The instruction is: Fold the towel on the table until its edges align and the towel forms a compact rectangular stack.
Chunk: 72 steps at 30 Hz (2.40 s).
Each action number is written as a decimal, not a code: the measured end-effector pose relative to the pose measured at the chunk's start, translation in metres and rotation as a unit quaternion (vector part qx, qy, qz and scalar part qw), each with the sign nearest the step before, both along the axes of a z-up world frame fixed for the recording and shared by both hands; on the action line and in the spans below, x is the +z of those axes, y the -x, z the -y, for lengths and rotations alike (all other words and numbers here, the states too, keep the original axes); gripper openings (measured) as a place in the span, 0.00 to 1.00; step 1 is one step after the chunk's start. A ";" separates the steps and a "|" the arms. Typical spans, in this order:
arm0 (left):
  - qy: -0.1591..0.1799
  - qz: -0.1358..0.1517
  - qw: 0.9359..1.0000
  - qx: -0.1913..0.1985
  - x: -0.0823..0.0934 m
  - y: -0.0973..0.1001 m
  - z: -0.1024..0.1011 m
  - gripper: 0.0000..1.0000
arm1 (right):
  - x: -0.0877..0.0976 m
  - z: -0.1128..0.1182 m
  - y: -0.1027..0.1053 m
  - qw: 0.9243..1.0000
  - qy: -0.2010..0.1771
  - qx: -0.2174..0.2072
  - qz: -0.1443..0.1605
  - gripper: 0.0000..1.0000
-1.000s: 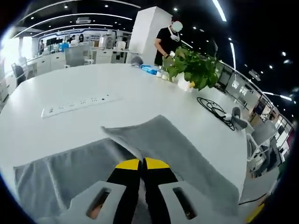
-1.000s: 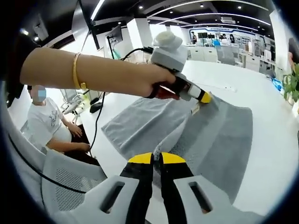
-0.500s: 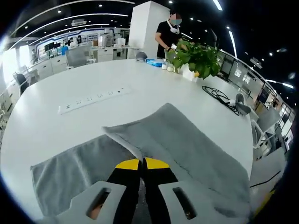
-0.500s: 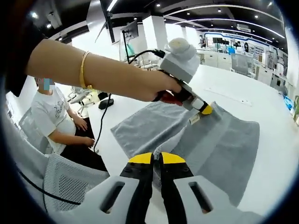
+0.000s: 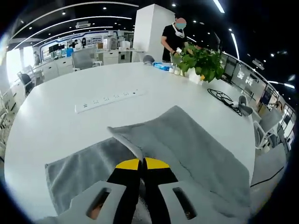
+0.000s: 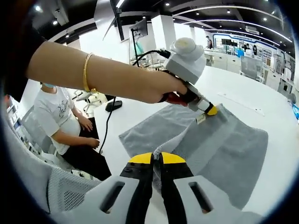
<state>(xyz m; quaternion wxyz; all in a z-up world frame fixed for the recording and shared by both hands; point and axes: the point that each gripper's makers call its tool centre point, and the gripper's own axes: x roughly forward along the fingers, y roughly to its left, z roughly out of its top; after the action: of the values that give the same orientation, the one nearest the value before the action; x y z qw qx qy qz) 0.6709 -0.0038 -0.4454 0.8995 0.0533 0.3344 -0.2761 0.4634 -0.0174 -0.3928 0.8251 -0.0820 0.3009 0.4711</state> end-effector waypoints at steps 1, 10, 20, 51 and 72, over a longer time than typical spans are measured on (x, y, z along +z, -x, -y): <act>-0.001 0.002 1.000 0.000 0.000 0.000 -0.003 0.01 | 0.001 -0.005 0.001 1.000 0.000 0.003 0.001 0.03; -0.017 0.013 1.000 0.014 0.004 0.003 -0.041 0.01 | 0.001 -0.036 0.001 1.000 -0.003 0.026 0.002 0.03; -0.014 0.037 0.999 0.020 0.019 0.006 -0.069 0.01 | 0.002 -0.063 0.008 0.999 -0.004 0.049 0.002 0.03; -0.019 0.079 0.995 0.054 0.044 0.015 -0.152 0.02 | 0.021 -0.138 0.018 0.994 -0.009 0.098 0.036 0.03; -0.014 -0.015 0.995 0.102 -0.068 0.027 -0.195 0.03 | -0.072 -0.173 0.029 0.989 0.070 0.128 -0.021 0.03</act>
<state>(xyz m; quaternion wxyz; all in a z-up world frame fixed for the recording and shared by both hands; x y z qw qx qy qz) 0.6443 0.1913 -0.5135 0.9172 0.0277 0.3551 -0.1786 0.4342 0.1558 -0.4645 0.7438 -0.1674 0.3370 0.5524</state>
